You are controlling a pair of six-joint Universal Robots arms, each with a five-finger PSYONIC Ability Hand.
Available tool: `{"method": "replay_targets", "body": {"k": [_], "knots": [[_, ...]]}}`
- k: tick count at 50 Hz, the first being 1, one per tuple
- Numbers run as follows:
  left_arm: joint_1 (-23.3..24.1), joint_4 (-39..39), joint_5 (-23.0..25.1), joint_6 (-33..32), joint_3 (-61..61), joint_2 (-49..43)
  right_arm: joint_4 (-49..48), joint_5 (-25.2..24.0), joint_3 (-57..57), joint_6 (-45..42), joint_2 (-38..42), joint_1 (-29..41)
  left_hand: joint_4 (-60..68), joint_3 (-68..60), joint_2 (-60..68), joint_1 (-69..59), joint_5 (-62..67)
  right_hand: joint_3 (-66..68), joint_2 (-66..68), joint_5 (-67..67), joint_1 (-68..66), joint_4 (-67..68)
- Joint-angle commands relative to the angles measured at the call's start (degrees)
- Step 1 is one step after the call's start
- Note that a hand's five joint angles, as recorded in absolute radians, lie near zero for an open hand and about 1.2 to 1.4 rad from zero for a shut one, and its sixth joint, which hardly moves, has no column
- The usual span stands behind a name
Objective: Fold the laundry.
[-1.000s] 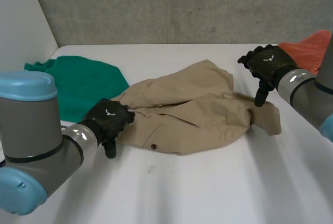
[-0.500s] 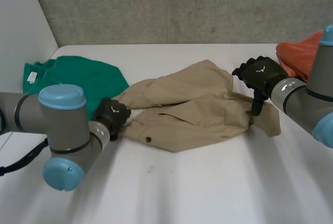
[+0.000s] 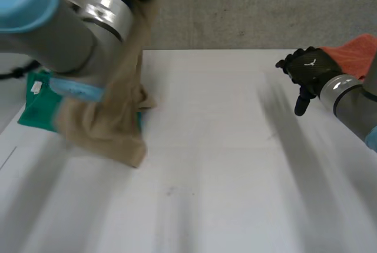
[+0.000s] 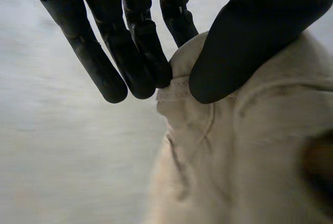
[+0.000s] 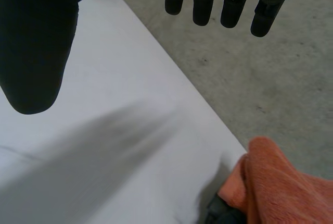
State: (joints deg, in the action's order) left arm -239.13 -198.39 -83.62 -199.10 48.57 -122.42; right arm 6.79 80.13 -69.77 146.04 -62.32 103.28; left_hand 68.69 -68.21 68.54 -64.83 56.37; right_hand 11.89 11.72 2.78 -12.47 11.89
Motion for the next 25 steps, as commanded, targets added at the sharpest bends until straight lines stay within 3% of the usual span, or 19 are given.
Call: {"method": "replay_targets", "body": {"k": [1, 5, 6, 10, 13, 22, 25], "knots": [[9.0, 15.1, 10.6, 6.1, 5.4, -7.6, 0.0, -0.2, 1.7, 0.1, 0.1, -2.8, 11.3, -11.8, 11.5, -15.2, 13.6, -1.9, -1.7, -2.8, 2.5, -1.9], [11.8, 15.2, 11.1, 3.1, 10.7, -10.3, 0.0, -0.3, 2.4, 0.3, 0.1, -3.9, -18.4, 17.9, -18.2, 14.5, -16.1, -1.9, -1.7, -2.8, 2.5, -1.9], [12.7, 15.1, 10.6, 1.4, 12.5, -10.6, 0.0, -0.3, 2.4, 0.3, 0.2, -4.1, -32.6, 32.1, -32.4, 28.7, -30.3, -1.9, -1.7, -2.8, 2.5, -1.9], [14.2, 13.4, 8.5, -2.9, 15.1, -9.3, 0.1, -0.4, 2.4, 0.3, 0.5, -4.0, -52.7, 52.2, -52.6, 48.9, -50.4, -1.9, -1.7, -2.8, 2.5, -1.9], [14.0, 12.1, 5.6, -4.5, 16.3, -7.0, 0.2, -0.4, 2.1, 0.1, 0.5, -3.5, -53.4, 53.0, -53.3, 49.6, -51.1, -1.9, -1.7, -2.8, 2.5, -1.9], [8.3, 12.3, -15.2, -4.6, 22.8, 6.9, 0.6, -0.4, -1.6, 1.6, 0.0, 1.8, -53.6, 53.1, -53.4, 49.7, -51.3, -1.9, -1.7, -2.8, 2.5, -1.9], [6.4, 14.2, -18.5, -4.4, 26.6, 10.0, 1.4, -0.6, -2.7, 2.2, -0.4, 4.1, -53.6, 53.1, -53.4, 49.7, -51.3, -1.9, -1.7, -2.8, 2.5, -1.9]]}}
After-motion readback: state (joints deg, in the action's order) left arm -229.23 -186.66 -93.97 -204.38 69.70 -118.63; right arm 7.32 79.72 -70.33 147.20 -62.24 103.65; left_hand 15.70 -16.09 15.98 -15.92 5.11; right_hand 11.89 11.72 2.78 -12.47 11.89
